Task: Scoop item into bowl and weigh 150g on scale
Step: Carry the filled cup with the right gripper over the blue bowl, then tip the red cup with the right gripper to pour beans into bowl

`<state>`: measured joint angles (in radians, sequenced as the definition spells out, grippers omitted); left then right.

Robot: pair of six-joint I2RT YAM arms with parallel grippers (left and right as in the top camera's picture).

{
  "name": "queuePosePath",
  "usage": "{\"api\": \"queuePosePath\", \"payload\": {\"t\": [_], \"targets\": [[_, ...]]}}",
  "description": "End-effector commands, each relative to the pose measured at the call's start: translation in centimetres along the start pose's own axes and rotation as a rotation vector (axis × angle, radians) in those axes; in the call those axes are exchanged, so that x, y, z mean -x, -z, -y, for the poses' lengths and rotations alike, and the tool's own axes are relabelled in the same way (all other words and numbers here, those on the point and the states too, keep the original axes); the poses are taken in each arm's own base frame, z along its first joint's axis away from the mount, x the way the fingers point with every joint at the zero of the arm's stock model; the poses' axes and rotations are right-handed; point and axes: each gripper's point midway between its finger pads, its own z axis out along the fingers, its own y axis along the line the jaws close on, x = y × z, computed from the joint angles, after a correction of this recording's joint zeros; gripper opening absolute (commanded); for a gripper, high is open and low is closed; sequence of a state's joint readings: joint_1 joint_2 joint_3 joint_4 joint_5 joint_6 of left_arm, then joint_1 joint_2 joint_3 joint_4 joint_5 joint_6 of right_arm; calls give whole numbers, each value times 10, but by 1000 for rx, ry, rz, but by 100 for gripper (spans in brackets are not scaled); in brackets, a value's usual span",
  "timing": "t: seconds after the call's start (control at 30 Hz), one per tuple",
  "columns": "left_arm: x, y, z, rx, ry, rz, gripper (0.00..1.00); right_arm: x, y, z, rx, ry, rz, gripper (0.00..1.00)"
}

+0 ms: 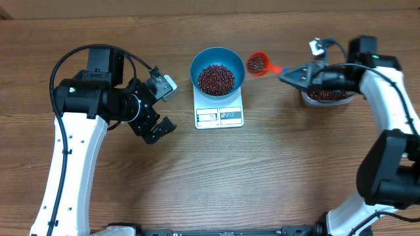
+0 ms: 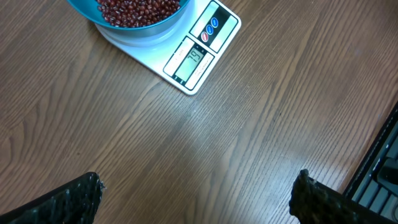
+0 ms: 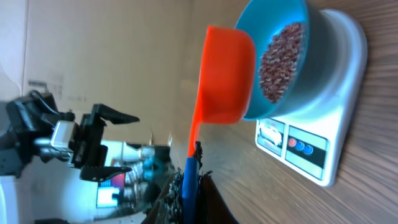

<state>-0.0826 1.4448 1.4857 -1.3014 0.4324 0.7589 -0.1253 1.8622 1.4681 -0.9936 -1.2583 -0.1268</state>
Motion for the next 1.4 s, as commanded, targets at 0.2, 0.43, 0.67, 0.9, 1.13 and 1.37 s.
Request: {"api": "queuePosePath", "payload": {"t": [0.2, 0.43, 0.67, 0.9, 1.13, 1.37], "targets": [[5, 8, -1, 21, -3, 24, 100, 7, -63, 9, -231, 124, -62, 4], [5, 8, -1, 20, -3, 23, 100, 20, -83, 11, -471, 266, -59, 4], [6, 8, -1, 21, -3, 24, 100, 30, -90, 16, -757, 412, -46, 4], [5, 8, -1, 21, -3, 24, 100, 29, -96, 14, -957, 527, -49, 4], [5, 8, -1, 20, -3, 23, 100, 24, -104, 8, -1066, 620, -64, 4], [5, 8, -1, 21, -3, 24, 100, 16, -114, -1, -1160, 743, -93, 4]]}}
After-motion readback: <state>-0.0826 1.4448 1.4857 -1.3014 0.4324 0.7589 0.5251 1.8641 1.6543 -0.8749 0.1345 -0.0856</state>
